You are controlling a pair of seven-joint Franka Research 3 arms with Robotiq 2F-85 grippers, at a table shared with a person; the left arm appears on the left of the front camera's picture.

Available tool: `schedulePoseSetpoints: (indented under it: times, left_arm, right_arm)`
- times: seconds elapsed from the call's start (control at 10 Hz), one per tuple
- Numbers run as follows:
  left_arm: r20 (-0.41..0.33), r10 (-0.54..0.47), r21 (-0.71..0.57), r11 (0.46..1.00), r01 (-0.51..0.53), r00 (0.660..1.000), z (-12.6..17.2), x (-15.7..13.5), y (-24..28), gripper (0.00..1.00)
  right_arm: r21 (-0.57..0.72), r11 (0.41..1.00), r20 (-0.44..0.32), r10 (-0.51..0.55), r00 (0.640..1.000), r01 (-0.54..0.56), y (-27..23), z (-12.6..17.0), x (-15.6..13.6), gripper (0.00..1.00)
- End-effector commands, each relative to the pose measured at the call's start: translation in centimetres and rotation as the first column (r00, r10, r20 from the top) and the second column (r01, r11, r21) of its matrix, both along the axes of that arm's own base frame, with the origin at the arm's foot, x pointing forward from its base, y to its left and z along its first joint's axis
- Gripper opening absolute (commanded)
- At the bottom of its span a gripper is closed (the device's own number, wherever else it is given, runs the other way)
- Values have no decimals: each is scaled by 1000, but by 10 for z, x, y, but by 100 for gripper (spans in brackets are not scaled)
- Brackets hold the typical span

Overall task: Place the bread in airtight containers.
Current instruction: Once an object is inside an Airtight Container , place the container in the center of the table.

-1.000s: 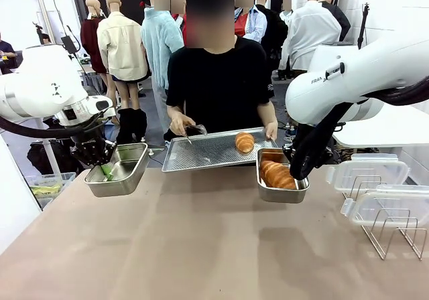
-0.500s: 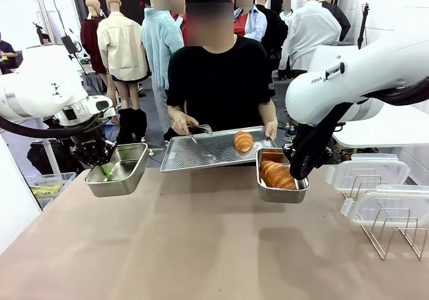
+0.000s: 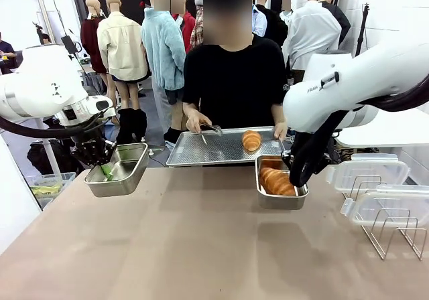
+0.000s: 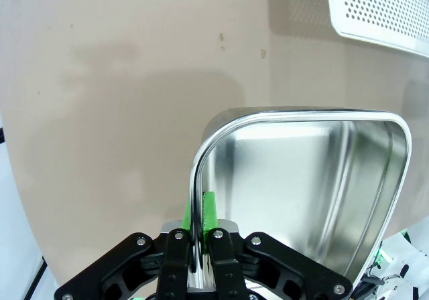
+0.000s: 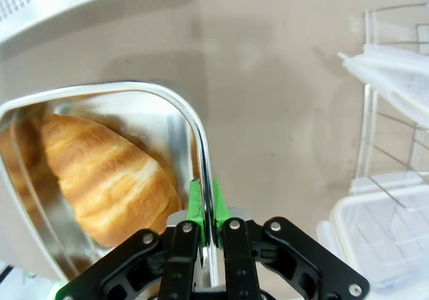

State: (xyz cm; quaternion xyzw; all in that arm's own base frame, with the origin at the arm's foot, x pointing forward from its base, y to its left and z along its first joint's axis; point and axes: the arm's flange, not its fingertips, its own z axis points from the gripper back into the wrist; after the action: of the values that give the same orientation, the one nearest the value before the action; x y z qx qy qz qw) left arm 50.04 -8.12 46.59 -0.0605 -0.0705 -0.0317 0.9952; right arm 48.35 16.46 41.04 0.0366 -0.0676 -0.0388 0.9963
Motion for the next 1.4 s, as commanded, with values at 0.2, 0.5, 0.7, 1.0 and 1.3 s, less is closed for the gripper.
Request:
schedulePoseSetpoints:
  times: [0.2, 0.5, 0.7, 1.0, 1.3]
  left_arm:
    - [17, -12, 5, 1000, 12, 1000, 2, 0, 1, 0]
    - [17, -12, 5, 1000, 12, 1000, 2, 0, 1, 0]
    - [17, -12, 5, 1000, 12, 1000, 2, 0, 1, 0]
    - [17, -12, 5, 1000, 12, 1000, 2, 0, 1, 0]
    - [17, -12, 5, 1000, 12, 1000, 2, 0, 1, 0]
  right_arm:
    - [28, 998, 27, -61, 998, 60, 5, -58, 16, 0]
    - [-16, 999, 15, -39, 999, 39, 9, -83, 23, 0]
    - [-23, 1000, -16, -13, 1000, 13, 9, -92, 25, 0]
    - [-39, 999, -21, 11, 1000, -12, 13, -93, 26, 0]
    - [-37, 999, -21, 16, 1000, -17, 14, -94, 29, 0]
